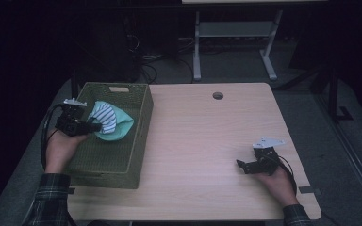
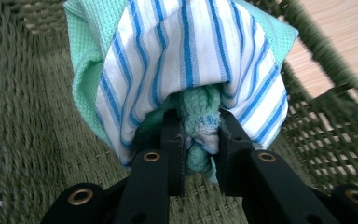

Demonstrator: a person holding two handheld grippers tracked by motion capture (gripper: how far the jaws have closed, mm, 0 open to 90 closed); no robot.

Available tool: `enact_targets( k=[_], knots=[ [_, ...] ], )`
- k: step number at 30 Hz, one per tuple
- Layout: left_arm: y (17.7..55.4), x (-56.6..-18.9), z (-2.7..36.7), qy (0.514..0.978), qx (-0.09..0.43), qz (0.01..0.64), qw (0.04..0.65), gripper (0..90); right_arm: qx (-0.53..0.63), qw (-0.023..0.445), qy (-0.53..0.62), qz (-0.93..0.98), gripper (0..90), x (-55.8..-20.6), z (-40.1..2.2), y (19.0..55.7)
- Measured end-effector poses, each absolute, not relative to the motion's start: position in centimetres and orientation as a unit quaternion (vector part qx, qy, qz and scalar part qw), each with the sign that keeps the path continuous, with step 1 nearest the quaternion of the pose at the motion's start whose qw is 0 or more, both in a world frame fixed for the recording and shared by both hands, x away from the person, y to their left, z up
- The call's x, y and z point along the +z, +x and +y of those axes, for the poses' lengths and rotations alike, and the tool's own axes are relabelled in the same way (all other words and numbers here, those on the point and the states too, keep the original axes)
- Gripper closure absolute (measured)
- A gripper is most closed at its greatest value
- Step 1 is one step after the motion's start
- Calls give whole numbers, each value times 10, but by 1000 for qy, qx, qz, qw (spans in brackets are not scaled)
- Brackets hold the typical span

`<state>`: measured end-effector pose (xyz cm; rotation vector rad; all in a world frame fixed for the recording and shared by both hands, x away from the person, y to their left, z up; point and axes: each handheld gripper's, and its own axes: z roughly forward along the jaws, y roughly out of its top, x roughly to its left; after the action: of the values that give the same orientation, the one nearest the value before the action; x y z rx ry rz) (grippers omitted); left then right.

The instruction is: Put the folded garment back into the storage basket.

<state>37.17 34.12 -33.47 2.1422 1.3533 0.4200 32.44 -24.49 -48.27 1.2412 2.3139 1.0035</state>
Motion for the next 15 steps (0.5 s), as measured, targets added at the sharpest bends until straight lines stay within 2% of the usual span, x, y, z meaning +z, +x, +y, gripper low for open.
enact_targets(
  k=[15],
  knots=[
    [382, -374, 343, 803, 143, 514, 265, 752, 352, 164, 436, 812, 82, -483, -245, 324]
  ],
)
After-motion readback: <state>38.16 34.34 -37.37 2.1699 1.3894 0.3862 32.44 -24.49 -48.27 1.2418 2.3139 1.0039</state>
